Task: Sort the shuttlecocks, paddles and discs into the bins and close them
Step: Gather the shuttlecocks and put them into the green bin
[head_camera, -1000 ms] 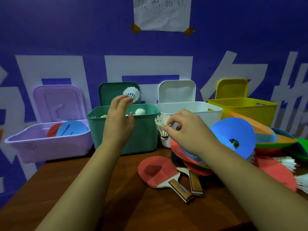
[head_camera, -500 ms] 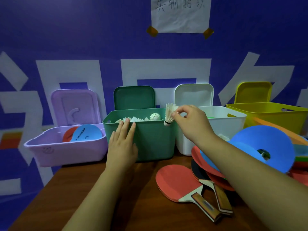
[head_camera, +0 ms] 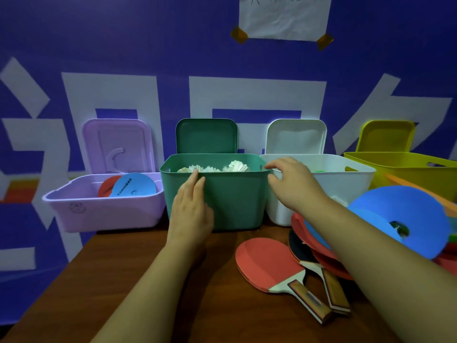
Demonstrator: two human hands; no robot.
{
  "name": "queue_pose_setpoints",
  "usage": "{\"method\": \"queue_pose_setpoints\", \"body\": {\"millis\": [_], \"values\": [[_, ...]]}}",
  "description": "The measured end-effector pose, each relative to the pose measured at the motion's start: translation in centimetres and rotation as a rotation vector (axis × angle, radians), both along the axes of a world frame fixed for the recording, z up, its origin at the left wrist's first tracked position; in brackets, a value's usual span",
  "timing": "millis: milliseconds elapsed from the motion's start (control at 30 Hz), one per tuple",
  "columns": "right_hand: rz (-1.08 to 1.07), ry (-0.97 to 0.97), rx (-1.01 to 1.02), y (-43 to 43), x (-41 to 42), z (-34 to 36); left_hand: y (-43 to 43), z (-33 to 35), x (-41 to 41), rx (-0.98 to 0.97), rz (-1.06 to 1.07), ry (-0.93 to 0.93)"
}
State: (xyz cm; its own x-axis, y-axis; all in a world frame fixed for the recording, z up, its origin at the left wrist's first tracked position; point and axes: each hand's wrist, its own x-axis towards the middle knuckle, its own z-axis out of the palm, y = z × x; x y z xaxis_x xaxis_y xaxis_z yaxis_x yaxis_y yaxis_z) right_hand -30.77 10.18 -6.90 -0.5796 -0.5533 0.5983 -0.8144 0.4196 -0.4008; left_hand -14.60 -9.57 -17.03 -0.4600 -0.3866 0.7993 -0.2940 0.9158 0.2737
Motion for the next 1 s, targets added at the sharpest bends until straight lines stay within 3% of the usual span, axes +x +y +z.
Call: {"method": "queue_pose_setpoints", "body": {"millis": [133,367,467,633,867,1000], "values": [[0.005,-0.034,-0.085,4.3,1.8,-0.5,1.8,-0.2,-0.9,-0.077,-0.098,-0.014],[0.026,0.038,-0.241,11.9,7.2,-3.5,6.6,-1.7,-2.1,-0.034,-0.395,-0.365],[0.007,0.05,-0.327,14.5,8.2,-5.7,7.9,-2.4,-3.0,0.071,-0.362,-0.487],[-0.005,0.039,-0.354,17.3,9.6,-10.0,9.0,-3.9,-3.7,0.241,-0.116,-0.746],[-0.271,-0.273,-0.102,18.2,10.6,-14.7,8.7,-3.6,-3.3,0.434,-0.204,-0.65],[-0.34,-0.344,-0.017,17.7,10.3,-14.9,8.4,-3.5,-3.1,0.631,-0.225,-0.545]]}}
